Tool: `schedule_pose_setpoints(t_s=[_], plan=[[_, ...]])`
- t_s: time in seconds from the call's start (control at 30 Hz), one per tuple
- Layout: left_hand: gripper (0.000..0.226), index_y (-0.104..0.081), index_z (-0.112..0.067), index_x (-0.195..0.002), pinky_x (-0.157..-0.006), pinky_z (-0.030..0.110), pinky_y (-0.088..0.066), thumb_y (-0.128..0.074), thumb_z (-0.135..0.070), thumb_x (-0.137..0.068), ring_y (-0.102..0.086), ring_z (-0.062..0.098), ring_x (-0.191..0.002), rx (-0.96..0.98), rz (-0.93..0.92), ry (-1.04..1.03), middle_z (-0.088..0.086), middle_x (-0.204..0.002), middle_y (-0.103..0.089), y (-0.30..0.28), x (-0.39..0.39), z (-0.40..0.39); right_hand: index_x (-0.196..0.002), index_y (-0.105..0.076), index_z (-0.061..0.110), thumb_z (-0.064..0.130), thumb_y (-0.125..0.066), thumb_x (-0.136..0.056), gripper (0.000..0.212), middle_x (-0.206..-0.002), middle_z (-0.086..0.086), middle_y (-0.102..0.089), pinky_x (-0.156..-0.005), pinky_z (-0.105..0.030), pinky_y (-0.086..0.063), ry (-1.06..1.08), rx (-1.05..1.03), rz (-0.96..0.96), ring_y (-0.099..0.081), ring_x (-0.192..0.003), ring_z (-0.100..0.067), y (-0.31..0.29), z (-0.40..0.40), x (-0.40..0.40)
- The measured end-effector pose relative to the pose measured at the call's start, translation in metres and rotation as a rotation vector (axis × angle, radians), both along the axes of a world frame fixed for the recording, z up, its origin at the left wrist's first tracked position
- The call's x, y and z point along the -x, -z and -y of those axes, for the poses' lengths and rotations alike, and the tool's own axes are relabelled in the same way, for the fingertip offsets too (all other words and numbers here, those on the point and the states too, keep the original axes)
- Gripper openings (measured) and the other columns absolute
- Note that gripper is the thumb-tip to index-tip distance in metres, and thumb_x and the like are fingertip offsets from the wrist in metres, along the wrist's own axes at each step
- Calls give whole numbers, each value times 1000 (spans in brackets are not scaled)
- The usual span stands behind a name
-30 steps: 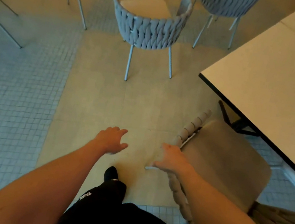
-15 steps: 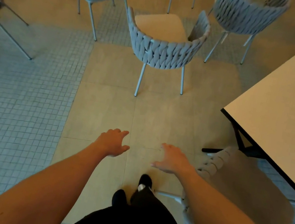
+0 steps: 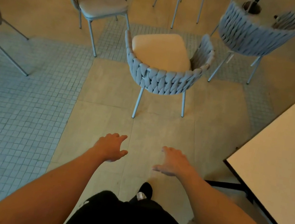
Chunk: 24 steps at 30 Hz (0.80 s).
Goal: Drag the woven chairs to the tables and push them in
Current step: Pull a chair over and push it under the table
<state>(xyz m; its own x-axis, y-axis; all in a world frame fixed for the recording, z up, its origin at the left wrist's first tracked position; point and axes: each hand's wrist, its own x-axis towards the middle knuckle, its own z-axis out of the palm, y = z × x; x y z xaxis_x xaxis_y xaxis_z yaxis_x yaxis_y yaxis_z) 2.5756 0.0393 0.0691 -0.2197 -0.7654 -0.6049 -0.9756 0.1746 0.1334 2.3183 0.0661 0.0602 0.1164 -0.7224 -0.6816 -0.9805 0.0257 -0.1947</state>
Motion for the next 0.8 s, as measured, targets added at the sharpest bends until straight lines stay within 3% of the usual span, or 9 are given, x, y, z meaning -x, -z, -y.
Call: schedule_pose_setpoints(t_s=[0.43,0.8], plan=[[76,-21,-26,-159,-112,47,-37,-52,-55,-97,-37,31,-141,24,-39,13,8,-158,-35,-7,7,177,-152,-35,18,72,-67,-81,94,-151,-10,-46,-110,-51,-38,-8,21,-28,-42,-137,-34,-6,171,1],[82,-21,-22,-160,-113,42,-34,-61,-51,-95,-36,31,-144,-75,-333,-249,14,-159,-33,-3,-27,344,-154,-34,19,73,-63,-85,92,-155,-10,-41,-117,-57,-27,85,-11,-60,-35,-143,-36,-9,301,-39]])
